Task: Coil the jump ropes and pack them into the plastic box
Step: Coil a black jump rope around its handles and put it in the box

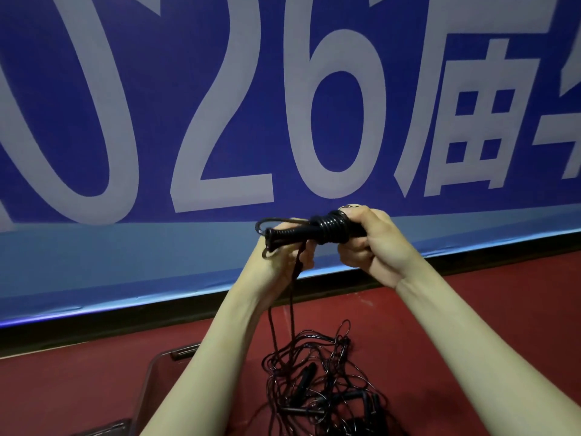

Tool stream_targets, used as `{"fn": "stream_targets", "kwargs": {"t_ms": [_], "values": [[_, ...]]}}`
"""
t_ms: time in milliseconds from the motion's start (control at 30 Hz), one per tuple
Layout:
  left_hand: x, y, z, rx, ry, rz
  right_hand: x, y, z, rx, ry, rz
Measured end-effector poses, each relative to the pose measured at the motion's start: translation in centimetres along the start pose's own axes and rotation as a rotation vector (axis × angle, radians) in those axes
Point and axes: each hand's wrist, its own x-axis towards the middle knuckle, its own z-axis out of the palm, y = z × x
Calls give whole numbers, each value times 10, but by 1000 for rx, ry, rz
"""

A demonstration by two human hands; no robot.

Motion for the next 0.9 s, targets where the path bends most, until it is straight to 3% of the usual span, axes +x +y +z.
{"fn": "stream_targets", "kwargs": {"t_ms": [67,133,333,500,600,900], "values": [[3,4,11,-199,67,-60,3,1,3,49,35,-15],[6,5,15,-195,103,-76,5,2,4,67,78,-41],[6,11,19,313,218,-33,8,10,3,28,190,-110],[4,24,15,332,170,-134,9,10,3,-32,227,-160],[2,36,3,493,98,-198,8,10,1,-129,219,-188],[-5,41,-5,947,141,-113,9,9,7,-380,170,-322]]}}
